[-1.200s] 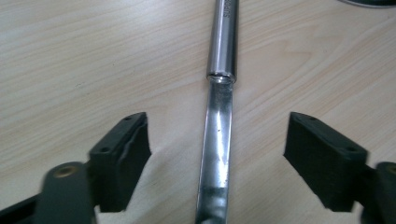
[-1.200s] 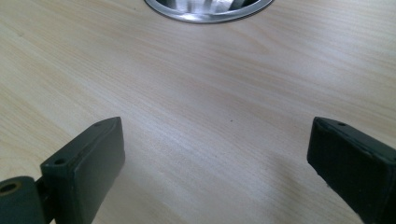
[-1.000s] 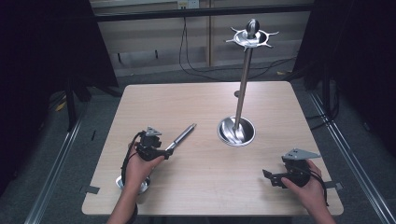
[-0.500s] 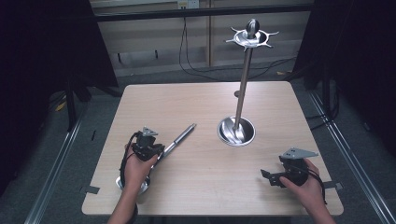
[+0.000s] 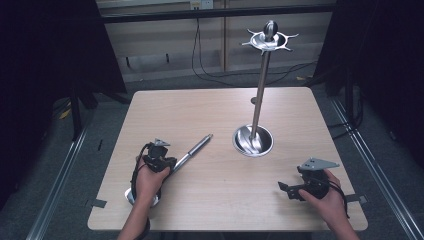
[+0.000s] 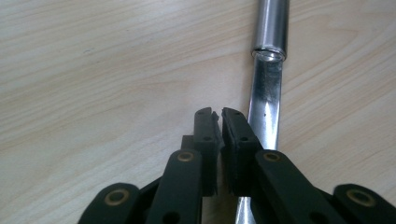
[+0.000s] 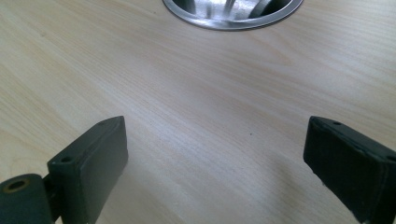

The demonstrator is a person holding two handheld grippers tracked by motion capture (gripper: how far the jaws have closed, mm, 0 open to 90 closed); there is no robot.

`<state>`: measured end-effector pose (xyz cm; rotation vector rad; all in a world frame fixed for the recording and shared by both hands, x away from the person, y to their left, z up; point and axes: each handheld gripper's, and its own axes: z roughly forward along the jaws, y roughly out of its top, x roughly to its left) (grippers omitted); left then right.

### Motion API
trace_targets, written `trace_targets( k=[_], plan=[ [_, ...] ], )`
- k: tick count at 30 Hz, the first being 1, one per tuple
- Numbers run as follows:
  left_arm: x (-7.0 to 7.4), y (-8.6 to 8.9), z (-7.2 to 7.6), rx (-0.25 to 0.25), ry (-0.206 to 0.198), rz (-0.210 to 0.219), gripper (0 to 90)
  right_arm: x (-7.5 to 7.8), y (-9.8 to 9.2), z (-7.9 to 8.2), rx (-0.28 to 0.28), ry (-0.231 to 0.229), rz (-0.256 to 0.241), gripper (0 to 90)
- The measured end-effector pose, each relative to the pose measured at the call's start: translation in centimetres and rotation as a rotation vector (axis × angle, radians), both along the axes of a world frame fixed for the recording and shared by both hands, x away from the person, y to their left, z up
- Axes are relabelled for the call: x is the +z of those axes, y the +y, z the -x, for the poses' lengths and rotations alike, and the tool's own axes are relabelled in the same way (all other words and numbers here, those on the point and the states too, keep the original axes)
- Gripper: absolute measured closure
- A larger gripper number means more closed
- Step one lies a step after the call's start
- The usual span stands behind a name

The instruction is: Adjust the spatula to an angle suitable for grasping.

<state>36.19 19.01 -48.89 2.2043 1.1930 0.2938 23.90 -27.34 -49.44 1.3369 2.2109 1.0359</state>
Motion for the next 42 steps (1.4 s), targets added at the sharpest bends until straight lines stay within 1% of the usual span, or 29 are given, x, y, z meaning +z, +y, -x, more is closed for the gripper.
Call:
trace_targets(
  k=[2,4,6,7,9,11,13,14,16,17,20,21,25,26,27,28,29,30,31,32,33,34,35,36,37,38,39,41,42],
  plan=[
    [0.0,-0.2,0.1,-0.012,0.008,0.015,83.5,0.0,-0.1,0.0,-0.01,0.004,-0.008,6.1],
    [0.0,-0.2,0.1,-0.011,0.007,0.014,80.2,0.0,-0.2,0.0,-0.014,0.002,-0.013,6.1],
    [0.4,-0.1,0.2,-0.021,-0.004,0.013,76.6,0.1,-0.3,-0.1,-0.009,0.0,-0.007,6.1],
    [0.6,0.0,0.2,-0.021,-0.011,0.023,75.3,0.1,-0.3,-0.1,-0.009,0.001,-0.008,6.1],
    [0.9,0.2,0.3,-0.035,-0.014,0.021,66.6,0.1,-0.3,-0.2,-0.012,-0.001,-0.01,6.1],
    [1.1,0.2,0.6,-0.049,-0.025,0.029,61.1,0.1,-0.2,-0.3,-0.013,0.001,-0.012,6.1],
    [1.2,0.3,1.0,-0.062,-0.022,0.028,56.0,0.1,-0.2,-0.4,-0.003,-0.001,-0.01,6.1],
    [1.1,0.4,1.1,-0.078,-0.021,0.022,56.0,0.1,0.0,-0.5,-0.007,0.001,-0.014,6.1],
    [1.1,0.9,1.5,-0.09,-0.013,0.0,54.3,0.2,0.3,-0.8,0.004,-0.001,-0.015,6.1],
    [1.1,1.1,1.7,-0.093,-0.014,0.0,53.2,0.2,0.4,-0.9,0.008,-0.002,-0.012,6.1],
    [1.2,1.4,2.0,-0.087,-0.006,0.006,52.7,0.2,0.7,-1.2,0.022,-0.002,-0.01,6.1],
    [1.4,1.6,2.1,-0.107,0.003,-0.009,52.2,0.2,1.1,-1.4,0.031,-0.002,-0.011,6.1],
    [1.2,1.4,2.7,-0.101,0.008,-0.003,51.8,0.2,1.6,-1.8,0.051,0.001,-0.009,6.2],
    [1.2,1.4,2.7,-0.11,0.016,-0.019,51.8,0.2,1.8,-1.9,0.053,0.0,-0.008,6.2],
    [1.0,1.2,2.8,-0.097,0.017,-0.005,51.9,0.2,1.9,-1.9,0.058,-0.001,-0.007,6.3],
    [0.9,1.3,2.8,-0.125,0.04,-0.045,52.5,0.3,2.0,-1.9,0.058,0.003,-0.011,6.2],
    [0.9,1.3,2.8,-0.125,0.04,-0.045,53.2,0.3,2.0,-1.9,0.058,0.003,-0.011,6.2],
    [0.9,1.3,2.8,-0.132,0.045,-0.061,53.2,0.3,2.0,-2.0,0.059,0.0,-0.009,6.2],
    [0.8,1.3,2.7,-0.144,0.071,-0.065,55.6,0.3,2.1,-2.0,0.062,-0.002,-0.008,6.3],
    [0.8,1.2,2.7,-0.14,0.07,-0.079,55.7,0.3,2.0,-2.0,0.061,0.0,-0.008,6.4],
    [0.8,1.2,2.7,-0.14,0.07,-0.079,55.7,0.3,2.0,-2.0,0.058,0.003,-0.01,6.4],
    [0.8,1.0,2.6,-0.15,0.066,-0.097,55.7,0.3,2.0,-2.0,0.058,0.003,-0.01,6.4],
    [0.8,0.7,2.6,-0.146,0.066,-0.099,56.0,0.3,1.9,-2.0,0.054,0.0,-0.009,6.4],
    [0.9,0.4,2.5,-0.168,0.07,-0.126,56.0,0.2,1.7,-1.9,0.054,-0.003,-0.005,6.5],
    [0.9,0.1,2.4,-0.181,0.07,-0.137,56.7,0.2,1.6,-1.8,0.049,0.002,-0.004,6.5],
    [1.0,-0.1,2.3,-0.188,0.074,-0.134,58.2,0.2,1.5,-1.7,0.048,0.003,-0.003,6.5],
    [1.1,-0.3,2.2,-0.205,0.08,-0.149,59.5,0.2,1.3,-1.6,0.044,0.001,-0.002,6.5],
    [1.1,-0.5,2.2,-0.208,0.085,-0.146,61.6,0.2,1.2,-1.5,0.039,0.0,-0.002,6.5],
    [1.1,-0.7,2.0,-0.227,0.084,-0.154,66.0,0.2,0.9,-1.2,0.03,0.002,-0.002,6.5]
  ],
)
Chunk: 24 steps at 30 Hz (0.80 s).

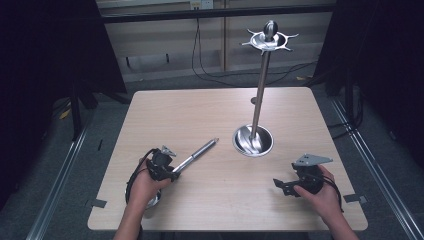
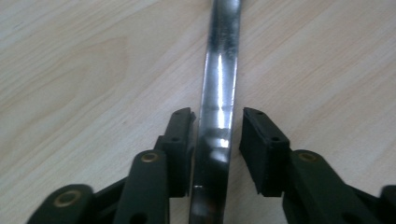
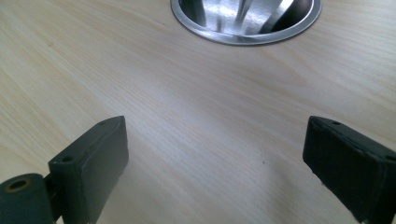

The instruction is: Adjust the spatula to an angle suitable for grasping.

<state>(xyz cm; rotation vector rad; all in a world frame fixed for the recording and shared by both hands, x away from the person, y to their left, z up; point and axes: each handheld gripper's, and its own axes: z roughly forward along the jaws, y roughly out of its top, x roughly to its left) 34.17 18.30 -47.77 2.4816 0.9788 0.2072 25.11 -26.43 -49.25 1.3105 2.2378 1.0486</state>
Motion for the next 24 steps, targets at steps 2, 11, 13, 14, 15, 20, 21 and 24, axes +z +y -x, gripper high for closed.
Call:
trace_targets(
  k=[2,11,13,14,15,20,21,24],
  plan=[
    [0.1,0.0,-0.1,-0.011,0.007,-0.008,66.5,0.0,-0.1,0.1,-0.01,0.003,-0.002,6.5],
    [0.4,-0.8,-0.3,-0.034,0.027,-0.05,75.0,-0.1,-1.4,0.9,-0.037,0.002,0.004,6.7],
    [0.3,-0.8,-0.4,-0.028,0.026,-0.039,75.0,-0.2,-1.5,1.0,-0.038,0.004,0.008,6.7],
    [0.4,-0.9,-0.4,-0.028,0.026,-0.044,75.1,-0.2,-1.5,1.1,-0.043,0.009,0.005,6.7],
    [0.4,-0.9,-0.5,-0.028,0.023,-0.047,75.1,-0.2,-1.6,1.1,-0.042,0.01,0.004,6.7],
    [0.7,-0.4,-0.5,-0.016,-0.016,0.018,75.2,-0.2,-1.6,1.0,-0.047,0.005,-0.006,6.7],
    [0.7,-0.4,-0.5,-0.016,-0.016,0.018,75.2,-0.2,-1.6,1.0,-0.047,0.005,-0.006,6.7],
    [1.3,0.2,-0.1,0.011,-0.05,0.108,75.2,-0.2,-1.5,0.7,-0.037,0.011,-0.004,6.7]
  ],
)
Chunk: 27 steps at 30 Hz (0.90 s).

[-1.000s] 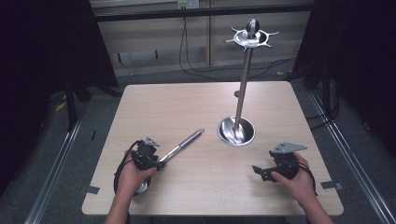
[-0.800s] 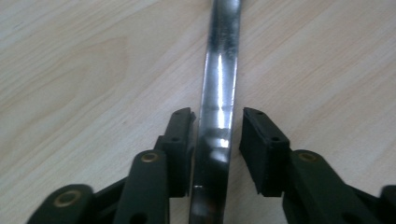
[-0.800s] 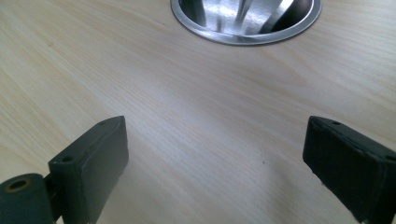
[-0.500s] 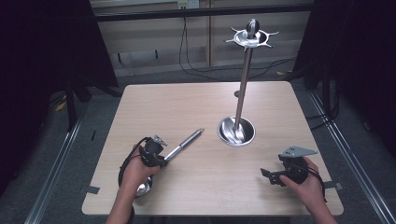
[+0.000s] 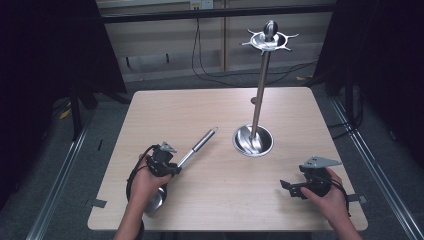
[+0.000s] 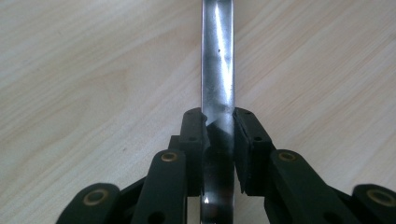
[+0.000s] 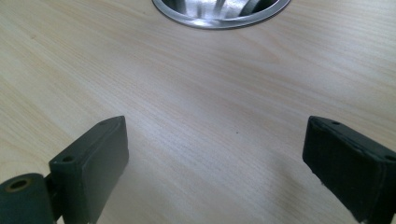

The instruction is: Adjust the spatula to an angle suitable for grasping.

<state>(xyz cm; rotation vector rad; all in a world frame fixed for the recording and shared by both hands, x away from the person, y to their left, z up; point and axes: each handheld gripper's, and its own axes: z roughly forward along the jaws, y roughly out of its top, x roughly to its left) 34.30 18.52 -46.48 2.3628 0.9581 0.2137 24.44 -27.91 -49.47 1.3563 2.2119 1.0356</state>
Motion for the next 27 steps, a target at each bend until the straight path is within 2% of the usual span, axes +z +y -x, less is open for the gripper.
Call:
trace_targets(
  k=[2,3,4,5,7,8,11,12,15,16,18,19,20,22,23,24,27],
  plan=[
    [0.3,0.2,0.1,0.006,-0.01,0.004,75.2,0.0,0.1,-0.1,-0.008,0.002,0.0,6.6],
    [0.7,0.4,0.3,0.02,-0.038,0.024,75.2,-0.1,0.2,-0.2,0.0,-0.001,0.001,6.6],
    [0.7,0.4,0.3,0.02,-0.038,0.024,75.3,-0.1,0.3,-0.3,0.002,0.002,-0.002,6.6],
    [1.1,0.8,0.5,0.036,-0.067,0.058,75.3,-0.1,0.4,-0.4,0.002,0.001,-0.001,6.6],
    [1.5,1.1,0.6,0.047,-0.063,0.118,75.3,-0.1,0.6,-0.5,0.015,0.002,0.001,6.6],
    [1.6,1.3,0.7,0.054,-0.082,0.138,75.3,-0.1,0.7,-0.6,0.012,0.006,-0.002,6.6],
    [1.9,1.5,0.9,0.056,-0.089,0.151,75.3,-0.1,0.9,-0.7,0.014,0.009,-0.002,6.6],
    [2.0,1.7,1.0,0.069,-0.103,0.179,75.3,-0.2,1.0,-0.9,0.025,0.006,0.002,6.5],
    [2.2,2.0,1.1,0.066,-0.119,0.182,75.3,-0.2,1.3,-1.1,0.028,0.012,-0.002,6.5],
    [2.2,2.0,1.2,0.082,-0.121,0.211,75.3,-0.2,1.3,-1.1,0.028,0.012,-0.002,6.5],
    [2.5,2.2,1.3,0.07,-0.13,0.223,75.3,-0.2,1.3,-1.2,0.038,0.002,0.003,6.5],
    [2.8,2.2,1.4,0.073,-0.14,0.246,75.3,-0.2,1.4,-1.3,0.032,0.008,0.0,6.5],
    [2.8,2.2,1.4,0.073,-0.14,0.246,75.3,-0.2,1.4,-1.3,0.032,0.008,0.0,6.5],
    [3.3,2.0,1.5,0.071,-0.162,0.289,75.3,-0.2,1.4,-1.3,0.028,0.009,-0.006,6.5],
    [3.3,2.0,1.5,0.071,-0.162,0.289,75.3,-0.2,1.4,-1.3,0.028,0.009,-0.006,6.5],
    [3.7,1.9,1.6,0.062,-0.18,0.312,75.3,-0.2,1.4,-1.3,0.032,0.007,-0.004,6.5],
    [3.9,1.7,1.6,0.053,-0.187,0.329,75.3,-0.2,1.3,-1.2,0.03,0.006,-0.004,6.4]
  ],
)
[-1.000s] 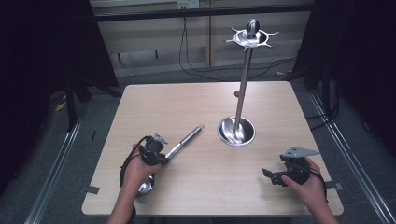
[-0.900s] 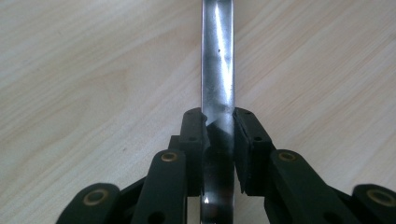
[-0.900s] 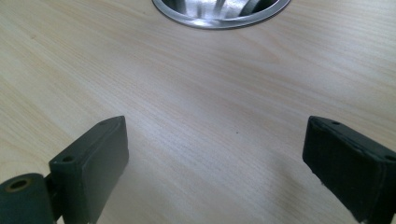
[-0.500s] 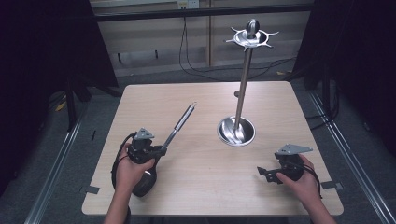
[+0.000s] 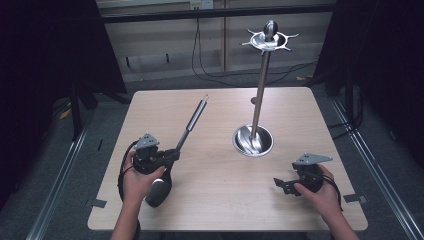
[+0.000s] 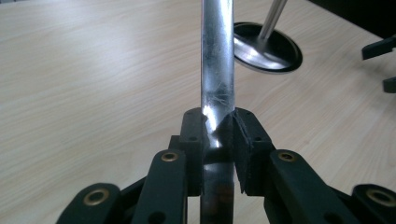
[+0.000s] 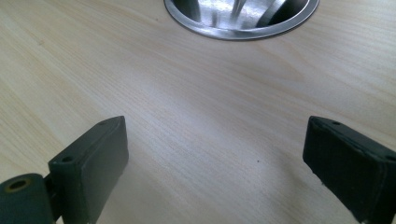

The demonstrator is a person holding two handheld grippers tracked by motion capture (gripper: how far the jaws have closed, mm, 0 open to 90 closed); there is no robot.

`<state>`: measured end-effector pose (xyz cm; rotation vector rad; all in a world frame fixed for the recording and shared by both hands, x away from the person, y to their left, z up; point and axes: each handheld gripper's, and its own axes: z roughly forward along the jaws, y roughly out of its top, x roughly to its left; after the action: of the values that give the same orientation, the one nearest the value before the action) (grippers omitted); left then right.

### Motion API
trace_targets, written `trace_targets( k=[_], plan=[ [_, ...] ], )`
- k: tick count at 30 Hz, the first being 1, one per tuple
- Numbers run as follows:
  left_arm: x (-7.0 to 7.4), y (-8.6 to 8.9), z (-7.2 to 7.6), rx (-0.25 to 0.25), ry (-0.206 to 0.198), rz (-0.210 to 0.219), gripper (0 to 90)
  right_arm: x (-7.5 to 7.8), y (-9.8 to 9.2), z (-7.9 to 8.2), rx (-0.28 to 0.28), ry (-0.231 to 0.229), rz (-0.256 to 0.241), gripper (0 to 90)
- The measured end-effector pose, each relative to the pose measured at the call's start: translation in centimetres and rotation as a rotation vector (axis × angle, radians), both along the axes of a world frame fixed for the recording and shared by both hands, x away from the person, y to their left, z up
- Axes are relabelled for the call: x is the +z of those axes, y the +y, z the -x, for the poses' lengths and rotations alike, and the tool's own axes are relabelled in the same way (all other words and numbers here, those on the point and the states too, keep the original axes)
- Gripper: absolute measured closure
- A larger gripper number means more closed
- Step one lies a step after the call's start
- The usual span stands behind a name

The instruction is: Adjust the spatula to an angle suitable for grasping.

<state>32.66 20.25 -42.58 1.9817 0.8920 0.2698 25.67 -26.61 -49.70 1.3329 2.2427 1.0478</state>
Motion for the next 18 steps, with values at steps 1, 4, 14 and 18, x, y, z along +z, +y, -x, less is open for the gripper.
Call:
trace_targets(
  k=[1,4,14,18],
  plan=[
    [0.2,-0.2,0.0,-0.002,-0.009,0.006,75.3,0.0,0.0,0.1,-0.005,0.003,-0.001,6.5],
    [0.3,-0.4,-0.1,-0.007,-0.019,0.023,75.4,0.0,-0.2,0.1,0.001,-0.001,0.004,6.4],
    [1.1,-0.9,-0.3,-0.021,-0.038,0.073,75.4,0.0,-0.8,0.3,-0.026,-0.002,-0.011,6.4],
    [1.6,-1.2,-0.4,-0.037,-0.042,0.094,75.3,-0.1,-0.9,0.4,-0.023,0.0,-0.01,6.4]
  ],
)
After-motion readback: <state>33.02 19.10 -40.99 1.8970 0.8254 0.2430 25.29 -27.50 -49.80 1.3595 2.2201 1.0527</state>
